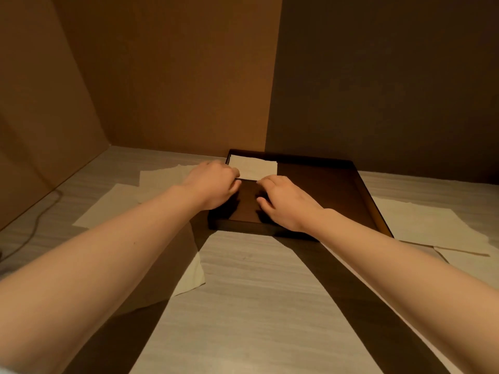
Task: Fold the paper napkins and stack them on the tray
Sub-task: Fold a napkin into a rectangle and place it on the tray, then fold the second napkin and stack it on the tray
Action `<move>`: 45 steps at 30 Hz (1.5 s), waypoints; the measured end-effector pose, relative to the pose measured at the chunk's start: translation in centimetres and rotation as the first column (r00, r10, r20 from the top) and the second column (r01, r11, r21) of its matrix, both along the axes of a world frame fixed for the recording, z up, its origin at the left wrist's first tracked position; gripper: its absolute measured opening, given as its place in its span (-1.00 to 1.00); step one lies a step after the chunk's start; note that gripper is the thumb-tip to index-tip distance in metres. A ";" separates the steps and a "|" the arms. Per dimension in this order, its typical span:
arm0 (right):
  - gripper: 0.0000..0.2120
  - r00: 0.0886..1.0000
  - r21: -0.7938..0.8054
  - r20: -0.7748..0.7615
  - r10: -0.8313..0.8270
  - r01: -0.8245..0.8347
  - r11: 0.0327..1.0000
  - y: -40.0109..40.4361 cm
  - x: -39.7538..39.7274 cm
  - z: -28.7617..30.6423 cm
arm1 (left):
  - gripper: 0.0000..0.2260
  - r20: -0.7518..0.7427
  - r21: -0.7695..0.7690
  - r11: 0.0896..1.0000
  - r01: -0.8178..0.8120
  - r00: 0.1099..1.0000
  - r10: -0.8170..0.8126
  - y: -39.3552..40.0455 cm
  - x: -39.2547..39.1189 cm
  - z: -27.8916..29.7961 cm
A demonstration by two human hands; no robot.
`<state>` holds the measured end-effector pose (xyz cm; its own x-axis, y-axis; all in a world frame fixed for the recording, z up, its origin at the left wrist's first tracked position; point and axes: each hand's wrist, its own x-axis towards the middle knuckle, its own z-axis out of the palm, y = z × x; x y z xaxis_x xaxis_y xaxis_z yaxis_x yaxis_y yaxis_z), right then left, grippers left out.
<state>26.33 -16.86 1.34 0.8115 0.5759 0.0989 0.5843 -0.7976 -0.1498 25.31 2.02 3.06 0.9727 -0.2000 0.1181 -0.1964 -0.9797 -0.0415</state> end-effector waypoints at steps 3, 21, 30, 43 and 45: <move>-0.54 0.998 0.017 -0.008 0.064 -0.064 0.998 0.1 -3.6 0.9 | -0.72 0.046 -0.082 0.997 0.008 0.999 -0.004 0.5 -3.4 0.8; -0.61 0.893 -0.233 0.077 0.444 -0.417 0.879 5.3 -16.6 -1.8 | -0.59 -0.054 -0.169 0.986 -0.002 0.999 -0.007 7.1 -22.5 -3.8; -0.81 0.808 -0.381 0.239 0.539 -0.432 0.817 6.2 -16.4 -1.6 | -0.58 -0.059 -0.277 0.961 0.027 0.997 -0.045 8.0 -23.7 -5.2; -0.93 0.920 0.036 0.162 0.358 -0.368 0.929 5.7 -18.1 2.2 | -0.65 0.066 -0.290 0.957 -0.008 0.997 0.028 7.0 -24.0 -4.4; -0.93 0.937 0.044 0.095 0.336 -0.341 0.939 5.2 -18.2 2.2 | -0.70 0.065 -0.288 0.957 -0.017 0.997 0.037 6.9 -24.0 -4.4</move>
